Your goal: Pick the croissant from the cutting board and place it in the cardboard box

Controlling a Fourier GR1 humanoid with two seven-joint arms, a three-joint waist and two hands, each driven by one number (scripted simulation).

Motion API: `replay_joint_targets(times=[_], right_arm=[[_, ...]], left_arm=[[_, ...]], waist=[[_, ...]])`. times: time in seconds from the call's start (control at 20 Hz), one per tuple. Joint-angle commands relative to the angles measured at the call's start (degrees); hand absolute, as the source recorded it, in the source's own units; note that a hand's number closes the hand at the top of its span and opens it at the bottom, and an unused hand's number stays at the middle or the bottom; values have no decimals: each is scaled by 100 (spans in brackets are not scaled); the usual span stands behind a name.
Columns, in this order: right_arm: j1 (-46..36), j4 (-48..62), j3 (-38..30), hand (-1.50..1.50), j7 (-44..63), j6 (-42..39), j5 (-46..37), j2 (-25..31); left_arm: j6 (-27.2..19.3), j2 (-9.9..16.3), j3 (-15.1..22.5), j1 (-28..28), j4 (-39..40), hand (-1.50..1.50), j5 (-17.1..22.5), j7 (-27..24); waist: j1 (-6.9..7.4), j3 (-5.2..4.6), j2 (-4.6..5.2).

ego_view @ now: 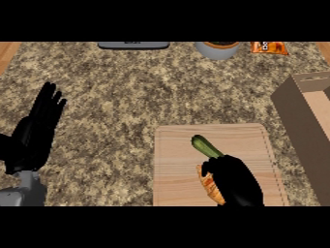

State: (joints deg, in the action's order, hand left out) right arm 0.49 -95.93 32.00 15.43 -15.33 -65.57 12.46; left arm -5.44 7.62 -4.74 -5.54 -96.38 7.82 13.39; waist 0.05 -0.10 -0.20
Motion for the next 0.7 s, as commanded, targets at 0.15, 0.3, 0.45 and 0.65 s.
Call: replay_joint_targets(times=[0.15,0.3,0.45,0.65], right_arm=[[52,-153,58,150,-275,180,-430,71],[-179,-63,225,150,183,365,-736,-490],[-180,167,426,150,1058,599,-851,-1205],[-855,-18,1440,150,2714,816,-504,-1231]], left_arm=[[-116,-224,202,47,-138,0,-175,127],[122,128,-242,-296,288,0,37,-3],[-242,-248,216,-119,-81,0,-306,140],[-56,-159,127,-256,197,0,-216,-26]], waist=[[-9,10,16],[-11,9,20],[-1,11,17],[21,9,19]])
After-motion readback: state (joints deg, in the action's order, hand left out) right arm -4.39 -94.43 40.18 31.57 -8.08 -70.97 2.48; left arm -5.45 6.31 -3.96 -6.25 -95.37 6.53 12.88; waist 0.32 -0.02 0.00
